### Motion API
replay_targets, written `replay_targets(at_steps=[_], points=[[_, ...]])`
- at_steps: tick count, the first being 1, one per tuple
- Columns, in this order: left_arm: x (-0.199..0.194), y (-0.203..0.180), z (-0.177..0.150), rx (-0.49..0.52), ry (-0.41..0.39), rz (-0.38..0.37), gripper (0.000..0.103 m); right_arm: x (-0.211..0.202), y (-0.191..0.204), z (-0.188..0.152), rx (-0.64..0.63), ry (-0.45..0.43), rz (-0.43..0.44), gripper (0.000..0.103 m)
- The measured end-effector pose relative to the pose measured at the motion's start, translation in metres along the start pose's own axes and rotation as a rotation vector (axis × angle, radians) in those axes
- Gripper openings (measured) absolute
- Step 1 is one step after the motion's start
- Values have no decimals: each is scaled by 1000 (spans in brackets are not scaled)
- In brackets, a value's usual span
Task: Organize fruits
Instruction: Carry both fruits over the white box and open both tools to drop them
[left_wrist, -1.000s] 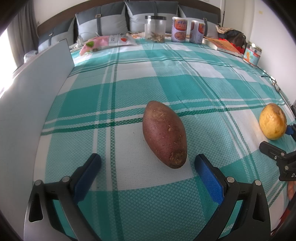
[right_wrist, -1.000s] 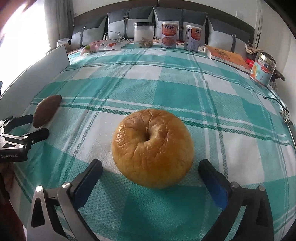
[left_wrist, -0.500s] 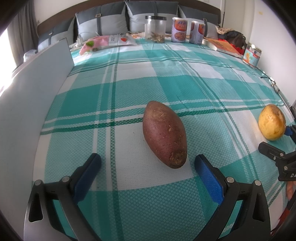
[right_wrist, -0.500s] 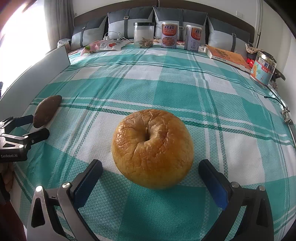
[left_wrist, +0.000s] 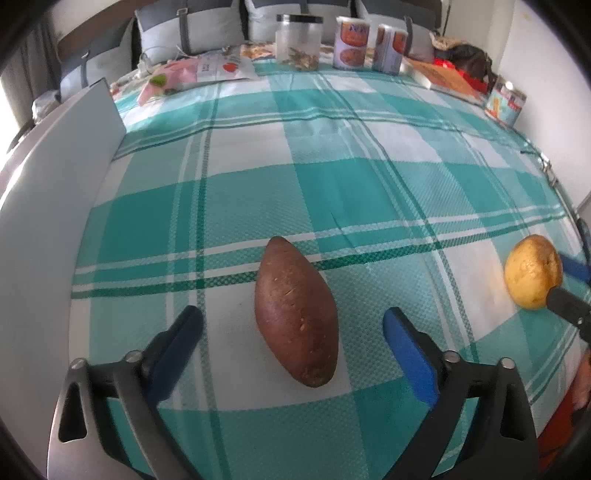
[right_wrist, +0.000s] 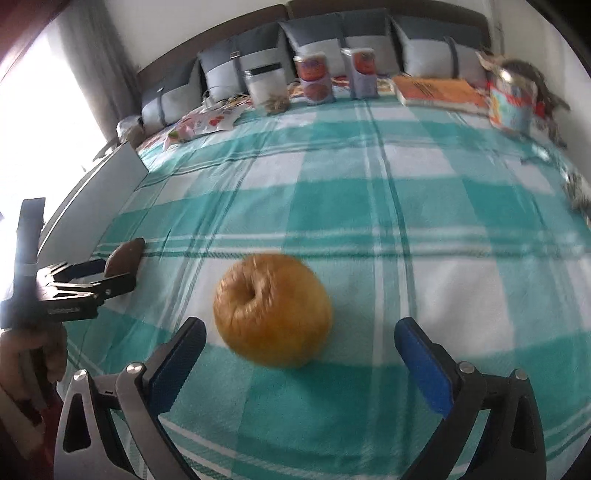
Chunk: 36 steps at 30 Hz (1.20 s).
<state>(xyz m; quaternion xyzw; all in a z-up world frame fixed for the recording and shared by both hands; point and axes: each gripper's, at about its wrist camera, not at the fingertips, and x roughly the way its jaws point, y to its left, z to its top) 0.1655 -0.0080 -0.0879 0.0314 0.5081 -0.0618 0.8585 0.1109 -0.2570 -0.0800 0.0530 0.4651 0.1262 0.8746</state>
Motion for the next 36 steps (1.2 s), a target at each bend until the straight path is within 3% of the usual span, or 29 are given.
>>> replay_targets(at_steps=[1, 2, 4, 5, 6, 7, 11, 16, 18, 21, 25, 27, 30, 34, 36], points=[[1, -1, 0, 6, 7, 2, 60, 1, 5, 5, -34, 14, 8, 100], [3, -2, 0, 12, 25, 1, 49, 2, 11, 9, -66, 26, 17, 99], [1, -1, 0, 13, 21, -1, 43, 11, 24, 15, -139, 71, 13, 99], [1, 0, 0, 12, 24, -4, 42, 17, 27, 17, -163, 98, -1, 94], [-1, 2, -1, 4, 23, -13, 42, 27, 32, 18, -197, 143, -30, 74], [-4, 3, -2, -7, 15, -18, 42, 32, 34, 18, -215, 167, -68, 68], [-40, 19, -17, -104, -43, -114, 42, 23, 37, 16, -185, 190, -73, 68], [-123, 58, -39, -256, -114, -276, 42, -7, 52, 25, -49, 138, 139, 68], [-160, 81, -45, -300, -169, -294, 42, -13, 78, 39, -61, 117, 198, 68], [-214, 138, -52, -381, -257, -244, 42, -22, 142, 69, -125, 85, 315, 68], [-233, 220, -60, -524, -283, -124, 42, -20, 241, 103, -228, 89, 463, 68], [-221, 262, -65, -602, -252, -41, 42, -11, 299, 117, -308, 101, 515, 68], [-179, 312, -71, -703, -143, 49, 42, 13, 374, 131, -455, 98, 502, 68], [-121, 348, -81, -809, 40, 71, 42, 71, 444, 137, -599, 184, 411, 68], [-101, 359, -86, -845, 119, 67, 42, 102, 469, 133, -697, 229, 317, 68]])
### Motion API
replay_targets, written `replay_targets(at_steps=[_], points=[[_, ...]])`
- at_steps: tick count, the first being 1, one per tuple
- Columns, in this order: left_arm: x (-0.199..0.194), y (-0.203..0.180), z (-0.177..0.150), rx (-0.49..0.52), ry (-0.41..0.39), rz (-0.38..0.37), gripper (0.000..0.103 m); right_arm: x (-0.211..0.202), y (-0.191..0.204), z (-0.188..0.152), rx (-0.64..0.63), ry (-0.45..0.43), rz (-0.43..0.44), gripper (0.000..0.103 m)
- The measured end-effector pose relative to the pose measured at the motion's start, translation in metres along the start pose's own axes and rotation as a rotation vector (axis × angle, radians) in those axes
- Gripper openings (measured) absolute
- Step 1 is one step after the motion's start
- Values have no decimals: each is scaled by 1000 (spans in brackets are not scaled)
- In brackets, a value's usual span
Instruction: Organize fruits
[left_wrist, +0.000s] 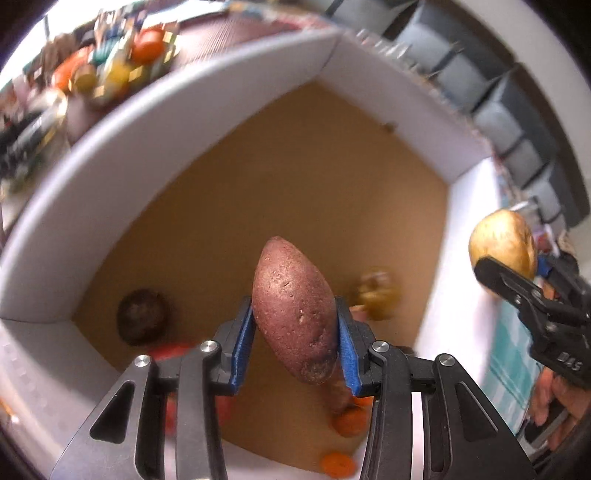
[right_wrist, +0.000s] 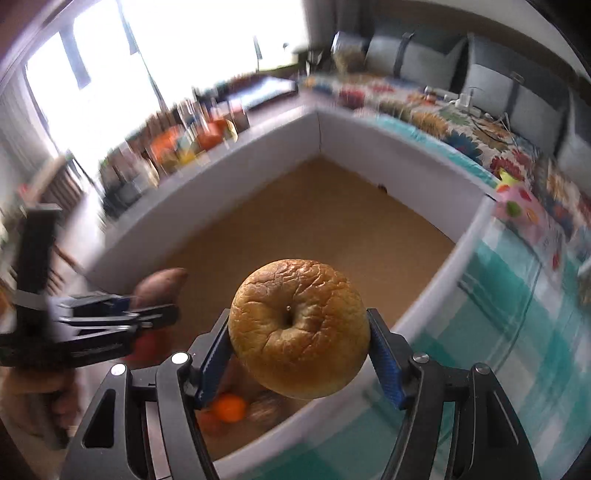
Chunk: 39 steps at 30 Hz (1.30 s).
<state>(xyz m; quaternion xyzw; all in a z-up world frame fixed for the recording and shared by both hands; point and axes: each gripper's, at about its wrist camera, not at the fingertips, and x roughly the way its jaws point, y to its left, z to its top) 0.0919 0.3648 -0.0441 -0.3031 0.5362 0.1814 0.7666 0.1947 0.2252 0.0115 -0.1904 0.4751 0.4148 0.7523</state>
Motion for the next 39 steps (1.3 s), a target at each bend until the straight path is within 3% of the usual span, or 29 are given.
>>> replay_targets(at_steps=[4, 7, 10, 13, 18, 22, 23, 27, 29, 33, 39], points=[[15, 2, 3, -21, 85, 5, 42, 51, -1, 9, -104, 141, -91, 68], [15, 1, 2, -11, 78, 18, 52, 73, 2, 11, -168, 217, -141, 68], [5, -2, -4, 19, 23, 20, 60, 68, -1, 12, -165, 250, -122, 69], [-26, -11, -15, 81, -121, 44, 73, 41, -4, 15, -171, 200, -156, 76], [-102, -42, -45, 245, -440, 164, 85, -37, -12, 13, -95, 5, -174, 100], [-151, -60, -73, 278, -611, 244, 96, -94, -3, -12, 4, -130, -116, 103], [-160, -59, -79, 245, -617, 240, 96, -99, 2, -19, 37, -144, -98, 103], [-172, -41, -88, 125, -511, 171, 96, -110, 12, -59, 159, -147, -57, 103], [-172, -43, -92, 116, -492, 205, 96, -106, 19, -70, 205, -136, -32, 103], [-172, -38, -110, 111, -502, 352, 96, -104, 28, -84, 255, -90, 14, 103], [-172, -24, -110, 99, -449, 341, 96, -114, 55, -74, 192, -74, -20, 103]])
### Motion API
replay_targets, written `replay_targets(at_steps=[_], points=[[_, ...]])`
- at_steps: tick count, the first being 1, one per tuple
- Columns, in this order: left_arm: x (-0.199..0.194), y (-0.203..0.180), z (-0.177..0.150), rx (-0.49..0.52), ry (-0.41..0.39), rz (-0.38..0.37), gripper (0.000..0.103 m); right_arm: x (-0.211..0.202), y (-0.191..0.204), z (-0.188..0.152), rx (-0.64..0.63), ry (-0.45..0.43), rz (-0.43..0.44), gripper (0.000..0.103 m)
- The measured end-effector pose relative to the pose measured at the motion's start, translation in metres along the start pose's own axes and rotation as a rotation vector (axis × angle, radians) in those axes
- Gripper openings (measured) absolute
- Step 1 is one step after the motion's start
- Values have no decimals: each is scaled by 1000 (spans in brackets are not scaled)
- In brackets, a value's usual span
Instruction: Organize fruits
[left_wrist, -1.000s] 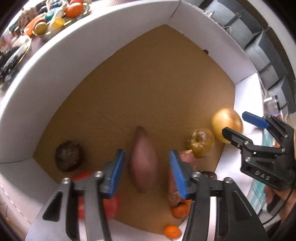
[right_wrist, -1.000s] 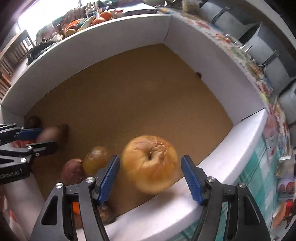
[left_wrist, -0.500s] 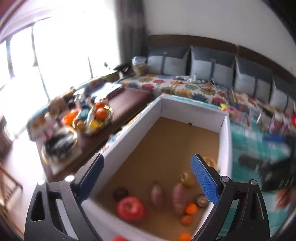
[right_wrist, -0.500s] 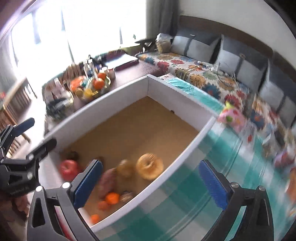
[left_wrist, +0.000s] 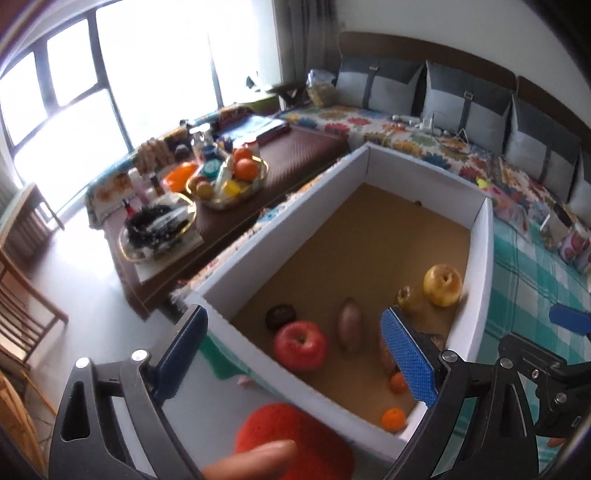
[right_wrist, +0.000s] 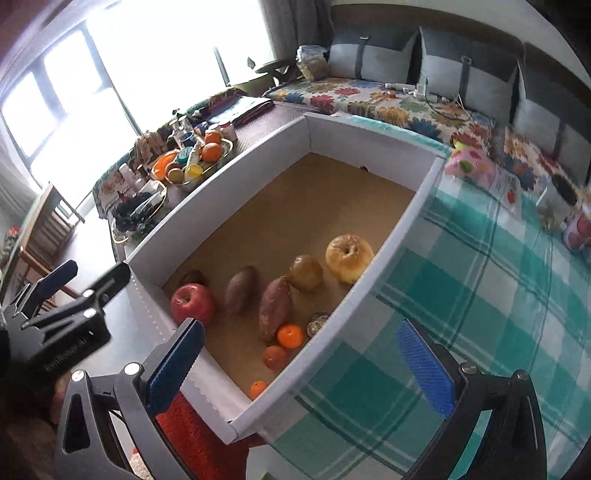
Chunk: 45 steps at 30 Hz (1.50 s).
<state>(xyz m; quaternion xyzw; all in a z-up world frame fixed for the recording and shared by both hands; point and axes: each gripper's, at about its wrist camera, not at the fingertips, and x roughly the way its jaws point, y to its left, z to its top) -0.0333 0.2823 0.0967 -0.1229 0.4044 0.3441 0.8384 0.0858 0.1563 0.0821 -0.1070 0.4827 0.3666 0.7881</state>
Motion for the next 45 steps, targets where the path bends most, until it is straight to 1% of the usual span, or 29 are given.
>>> replay_targets(at_steps=[1, 4, 5, 7, 10, 12, 14, 19, 22, 25, 45], points=[[1, 1, 1, 1, 12, -9, 96, -1, 6, 2, -13, 4, 1, 103], [1, 4, 1, 6, 46, -2, 98, -3, 21, 5, -46, 16, -5, 103], [1, 4, 2, 5, 44, -3, 98, -3, 24, 5, -55, 18, -11, 103], [-1, 6, 1, 6, 36, 1, 98, -3, 32, 6, -83, 24, -38, 103], [1, 6, 2, 16, 59, 7, 98, -1, 40, 6, -125, 37, -72, 103], [3, 7, 2, 11, 78, -4, 98, 1, 43, 7, -141, 48, -86, 103], [6, 10, 1, -10, 92, -33, 98, 2, 44, 8, -147, 60, -93, 103], [10, 12, 0, -22, 104, -30, 98, 4, 48, 8, -179, 70, -125, 103], [12, 14, -1, -31, 112, -40, 98, 7, 48, 8, -186, 78, -133, 103], [14, 13, -1, -30, 114, -35, 98, 9, 47, 8, -181, 83, -135, 103], [20, 14, -3, -36, 128, -32, 97, 12, 51, 13, -177, 74, -150, 103]])
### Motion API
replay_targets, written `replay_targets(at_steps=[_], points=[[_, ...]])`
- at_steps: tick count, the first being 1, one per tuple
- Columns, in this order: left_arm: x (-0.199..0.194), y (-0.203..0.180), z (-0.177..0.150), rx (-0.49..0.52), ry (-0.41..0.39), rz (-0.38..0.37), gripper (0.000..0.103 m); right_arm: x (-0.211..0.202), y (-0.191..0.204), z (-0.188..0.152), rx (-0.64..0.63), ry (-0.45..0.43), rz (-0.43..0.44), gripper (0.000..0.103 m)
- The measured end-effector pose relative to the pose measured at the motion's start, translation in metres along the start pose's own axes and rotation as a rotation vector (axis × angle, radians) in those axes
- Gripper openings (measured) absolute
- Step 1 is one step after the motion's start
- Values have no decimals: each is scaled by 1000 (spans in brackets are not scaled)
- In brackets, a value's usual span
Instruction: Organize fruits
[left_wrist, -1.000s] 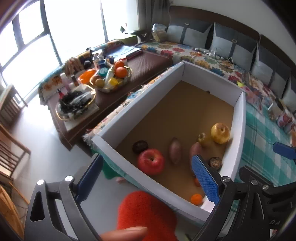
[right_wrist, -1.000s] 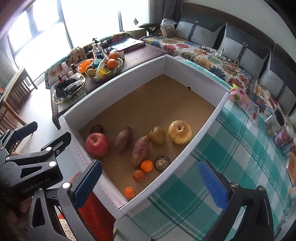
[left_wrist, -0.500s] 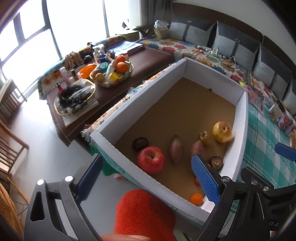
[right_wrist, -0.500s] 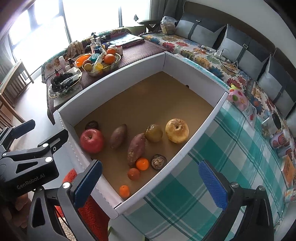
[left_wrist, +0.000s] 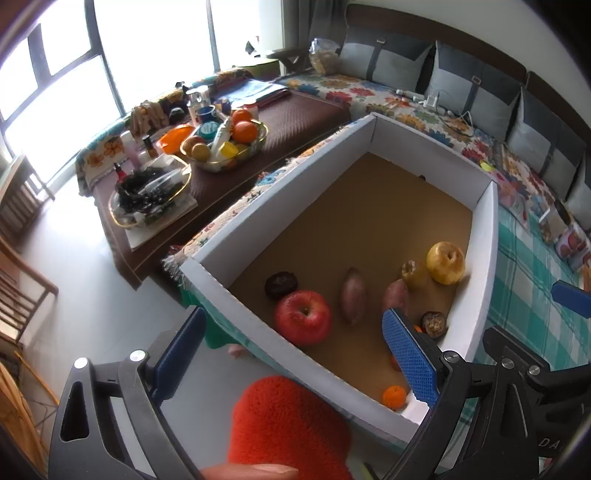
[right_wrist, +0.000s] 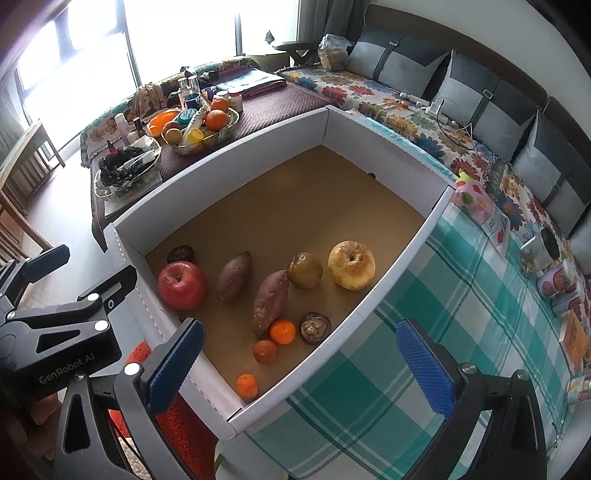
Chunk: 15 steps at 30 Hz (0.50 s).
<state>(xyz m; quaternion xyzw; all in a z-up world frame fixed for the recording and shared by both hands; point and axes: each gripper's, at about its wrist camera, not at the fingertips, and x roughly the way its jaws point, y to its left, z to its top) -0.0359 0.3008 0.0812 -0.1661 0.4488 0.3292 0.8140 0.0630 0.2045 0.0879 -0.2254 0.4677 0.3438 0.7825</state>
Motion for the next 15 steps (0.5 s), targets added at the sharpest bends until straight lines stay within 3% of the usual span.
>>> replay_targets(at_steps=[15], points=[[0, 3, -2, -16, -6, -8, 97, 0, 4, 4, -4, -1, 2, 103]])
